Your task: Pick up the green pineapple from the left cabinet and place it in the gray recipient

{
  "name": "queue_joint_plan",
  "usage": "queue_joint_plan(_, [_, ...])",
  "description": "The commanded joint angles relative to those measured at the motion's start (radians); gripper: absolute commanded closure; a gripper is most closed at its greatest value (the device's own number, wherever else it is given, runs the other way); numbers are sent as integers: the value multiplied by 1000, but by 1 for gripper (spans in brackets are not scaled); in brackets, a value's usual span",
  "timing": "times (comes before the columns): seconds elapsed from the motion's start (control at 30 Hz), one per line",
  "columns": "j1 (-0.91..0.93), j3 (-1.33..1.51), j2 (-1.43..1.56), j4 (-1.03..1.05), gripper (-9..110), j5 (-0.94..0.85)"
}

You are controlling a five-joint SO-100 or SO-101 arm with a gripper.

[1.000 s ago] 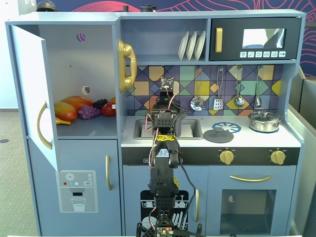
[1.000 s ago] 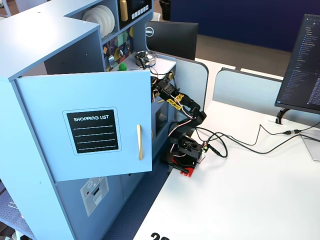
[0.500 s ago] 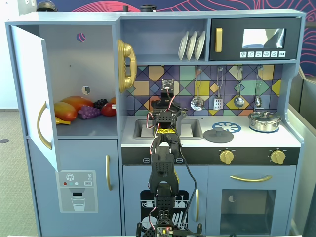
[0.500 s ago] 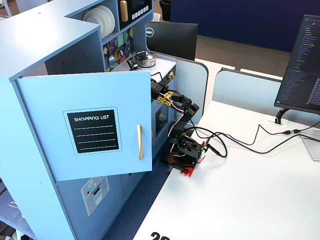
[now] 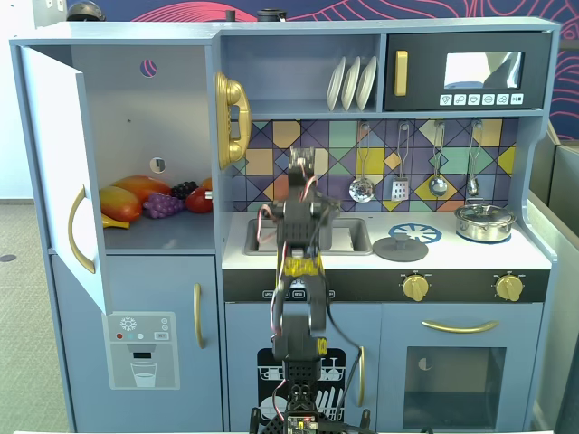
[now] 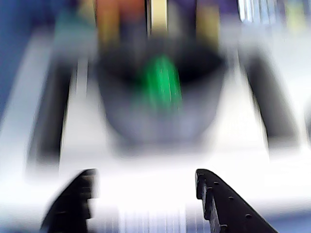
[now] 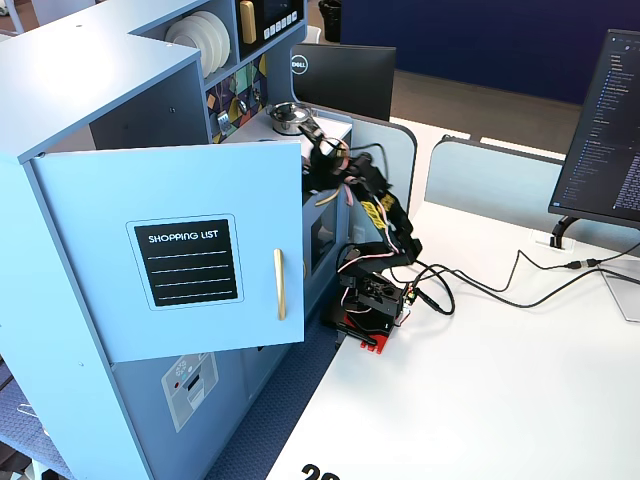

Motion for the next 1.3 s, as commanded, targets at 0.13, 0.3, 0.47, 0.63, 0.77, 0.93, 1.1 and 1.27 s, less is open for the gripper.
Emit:
queue_joint_plan(0.13, [6, 422, 339, 311, 101, 40])
queue_joint_plan(0.3, [-15, 888, 394, 95, 101, 23])
queue_joint_plan(0.47, [-60, 1210, 397, -138, 101, 110])
queue_joint_plan(0.63, [-81, 1376, 419, -115, 101, 100])
queue_joint_plan(0.77, [-72, 1397, 454, -14, 101, 92])
queue_joint_plan(0.93, [-78, 1397, 543, 163, 95, 77])
queue_joint_plan(1.1, [-49, 1397, 545, 167, 94, 75])
queue_joint_plan(1.27, [-49, 1397, 545, 167, 94, 75])
